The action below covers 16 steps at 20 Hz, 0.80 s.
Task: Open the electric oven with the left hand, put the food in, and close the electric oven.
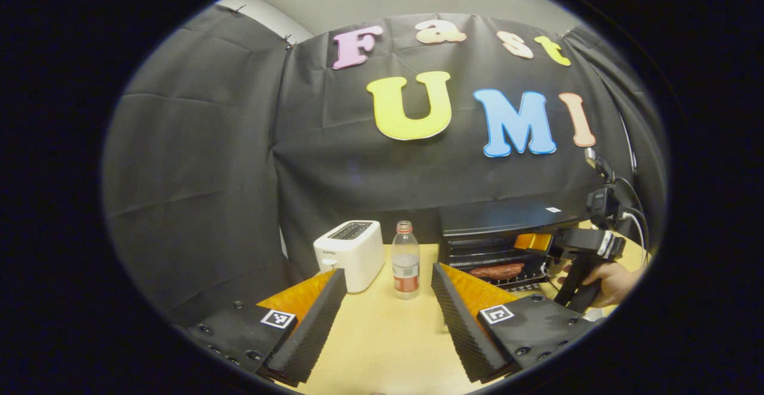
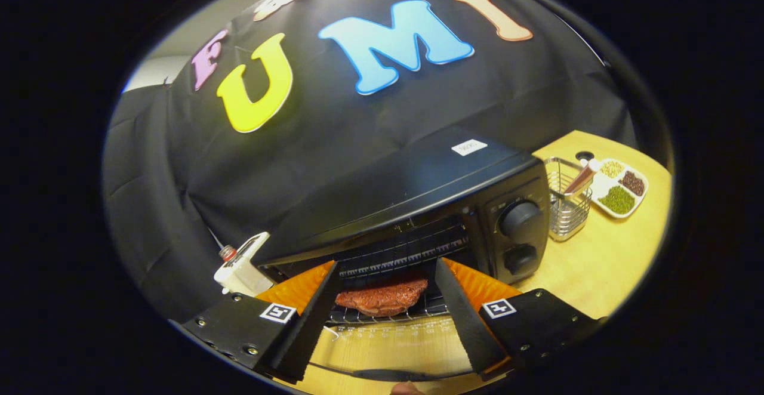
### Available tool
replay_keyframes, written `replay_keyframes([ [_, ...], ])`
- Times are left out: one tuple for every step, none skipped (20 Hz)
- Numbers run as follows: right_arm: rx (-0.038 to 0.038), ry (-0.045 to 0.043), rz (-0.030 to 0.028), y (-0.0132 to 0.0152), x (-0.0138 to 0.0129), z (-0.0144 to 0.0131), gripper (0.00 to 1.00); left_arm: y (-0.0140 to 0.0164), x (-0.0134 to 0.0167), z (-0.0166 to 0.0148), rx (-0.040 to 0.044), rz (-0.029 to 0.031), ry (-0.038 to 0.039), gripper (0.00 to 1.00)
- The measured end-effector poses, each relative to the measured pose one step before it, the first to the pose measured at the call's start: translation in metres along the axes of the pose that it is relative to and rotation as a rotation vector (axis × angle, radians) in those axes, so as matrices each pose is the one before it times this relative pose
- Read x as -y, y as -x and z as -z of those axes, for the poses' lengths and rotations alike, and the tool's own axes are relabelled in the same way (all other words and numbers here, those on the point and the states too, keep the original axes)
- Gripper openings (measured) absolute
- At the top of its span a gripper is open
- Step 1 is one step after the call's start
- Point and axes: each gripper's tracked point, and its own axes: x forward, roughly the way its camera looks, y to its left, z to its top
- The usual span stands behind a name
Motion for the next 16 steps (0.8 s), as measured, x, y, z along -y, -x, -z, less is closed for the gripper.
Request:
replay_keyframes([
  [0.01332, 0.02802, -0.00534, 0.01233, 0.00268, -0.00522, 0.98, -0.00028, 0.00804, 0.00265, -0.00473, 0.017, -0.0022, 1.0],
  [0.01698, 0.02881, -0.00237, 0.013, 0.00309, -0.00693, 0.98, -0.00243, 0.00912, 0.00292, -0.00675, 0.01789, -0.00118, 1.0],
  [0.01628, 0.02768, -0.00057, 0.01302, 0.00359, -0.00563, 0.98, -0.0013, 0.00915, 0.00495, -0.01037, 0.01925, 0.00052, 1.0],
  [0.01522, 0.02997, 0.00094, 0.013, 0.00392, -0.00572, 0.98, -0.00128, 0.01062, 0.00512, -0.01142, 0.02215, 0.00302, 1.0],
  [0.01271, 0.0295, -0.00183, 0.01416, 0.00407, -0.0038, 0.98, -0.00141, 0.01067, 0.00521, -0.01464, 0.02195, 0.00272, 0.98],
  [0.01124, 0.03298, -0.00879, 0.0145, 0.0024, -0.00434, 0.97, -0.00149, 0.00962, 0.00679, -0.01573, 0.02118, 0.00329, 0.97],
  [0.01737, 0.03563, 0.00689, 0.01436, 0.00786, -0.00409, 0.97, -0.00415, 0.01089, 0.00852, -0.02069, 0.02145, 0.00531, 1.0],
  [0.0195, 0.03465, 0.01179, 0.01452, 0.00896, -0.005, 0.97, -0.00329, 0.01015, 0.00723, -0.02025, 0.01475, 0.00662, 0.97],
  [0.01313, 0.02579, 0.01587, 0.01271, 0.00837, -0.00264, 0.97, -0.00172, 0.00841, 0.00768, -0.01554, 0.02027, 0.00796, 0.97],
  [0.00803, 0.01755, 0.01263, 0.01216, 0.00828, -0.0015, 0.97, -0.00348, 0.01001, 0.00672, -0.01591, 0.01623, 0.00319, 0.97],
  [0.00303, 0.01227, 0.0166, 0.01083, 0.00779, -0.00068, 0.97, -0.00317, 0.0089, 0.00645, -0.01453, 0.01513, 0.00036, 1.0],
  [0.00486, 0.00874, 0.01472, 0.00998, 0.00822, -0.00128, 0.97, -0.00257, 0.00808, 0.006, -0.01288, 0.01552, -0.00084, 0.97],
  [0.00651, 0.00781, 0.01658, 0.00933, 0.00837, -0.00233, 0.97, -0.00454, 0.00787, 0.00737, -0.01754, 0.01371, -0.00067, 0.97],
  [0.00686, 0.00853, 0.01453, 0.00877, 0.00787, -0.00244, 0.98, -0.00502, 0.00795, 0.00659, -0.01789, 0.01533, 0.00169, 0.97],
  [0.00581, 0.00769, 0.01552, 0.00742, 0.00715, -0.00085, 0.97, -0.00353, 0.00546, 0.00612, -0.02366, 0.0126, 0.00352, 0.97],
  [0.00335, 0.00709, 0.01704, 0.00788, 0.00744, -0.00132, 0.97, -0.00634, 0.00655, 0.00653, -0.01939, 0.01517, 0.00838, 0.97],
])
